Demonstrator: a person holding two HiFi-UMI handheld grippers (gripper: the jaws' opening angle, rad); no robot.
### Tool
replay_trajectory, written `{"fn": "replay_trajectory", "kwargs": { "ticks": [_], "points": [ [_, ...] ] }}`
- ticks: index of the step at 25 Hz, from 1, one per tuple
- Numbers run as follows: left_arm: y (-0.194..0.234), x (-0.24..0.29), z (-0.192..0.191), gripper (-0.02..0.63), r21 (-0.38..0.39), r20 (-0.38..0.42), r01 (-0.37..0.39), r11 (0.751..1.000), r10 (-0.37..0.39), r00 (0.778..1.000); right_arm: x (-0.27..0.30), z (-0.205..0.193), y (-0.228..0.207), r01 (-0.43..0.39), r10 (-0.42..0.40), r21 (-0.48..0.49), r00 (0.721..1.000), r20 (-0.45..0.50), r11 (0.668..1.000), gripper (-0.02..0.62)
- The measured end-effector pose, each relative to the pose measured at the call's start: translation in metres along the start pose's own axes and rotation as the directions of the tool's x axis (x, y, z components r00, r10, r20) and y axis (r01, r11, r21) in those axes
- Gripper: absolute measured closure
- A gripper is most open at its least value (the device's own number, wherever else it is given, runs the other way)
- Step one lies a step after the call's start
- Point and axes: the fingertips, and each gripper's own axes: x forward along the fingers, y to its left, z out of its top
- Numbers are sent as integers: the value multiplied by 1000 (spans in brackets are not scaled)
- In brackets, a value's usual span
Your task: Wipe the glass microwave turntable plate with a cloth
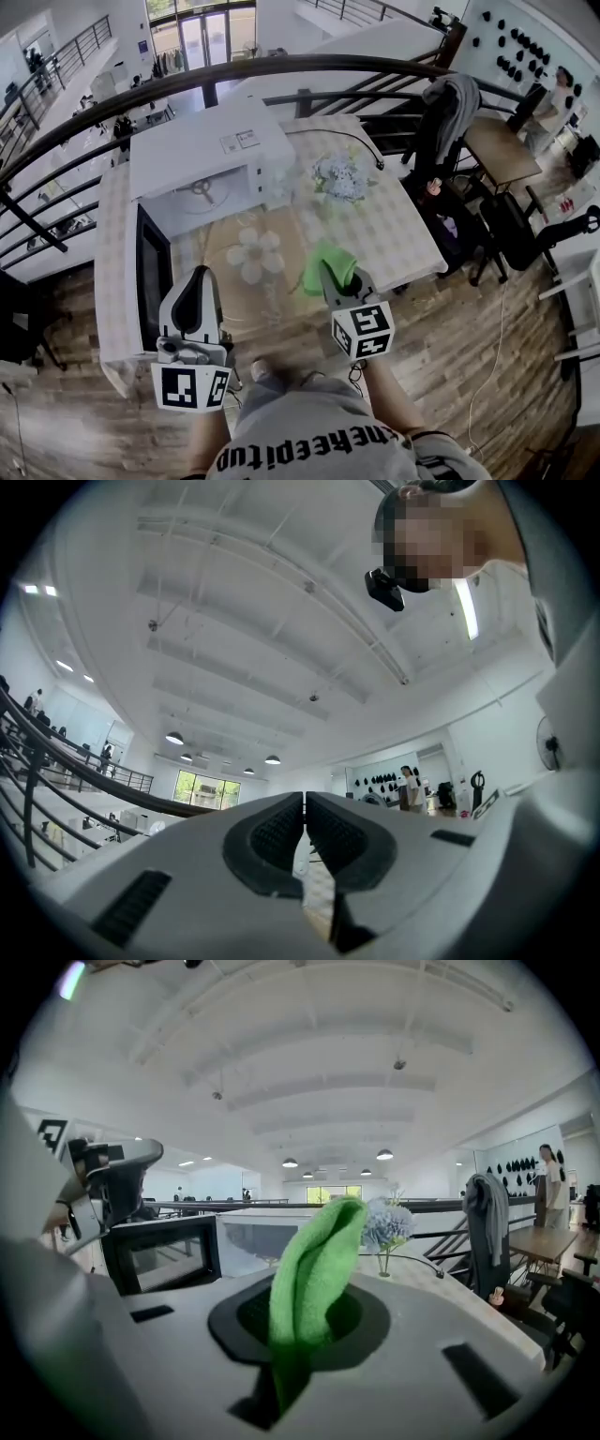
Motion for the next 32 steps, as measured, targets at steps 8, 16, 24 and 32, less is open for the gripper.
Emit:
{"fn": "replay_trajectory", "kwargs": {
  "ticks": [8, 16, 24, 32],
  "points": [
    [-6, 7, 1, 595, 4, -2, -1, 1000, 1, 1000, -19, 39, -9, 17, -12, -63, 996, 86, 998, 555],
    [-10, 14, 2, 595, 1, 0, 6, 1000, -6, 1000, -36, 70, -18, 37, -28, -48, 985, 172, 998, 555],
    [-14, 18, 3, 595, -1, 1, 16, 1000, -16, 1000, -54, 94, -22, 56, -40, -59, 971, 235, 997, 555],
    [-16, 22, 4, 594, 7, -1, 21, 1000, -21, 1000, -68, 115, -24, 73, -50, -66, 953, 299, 995, 555]
  ]
}}
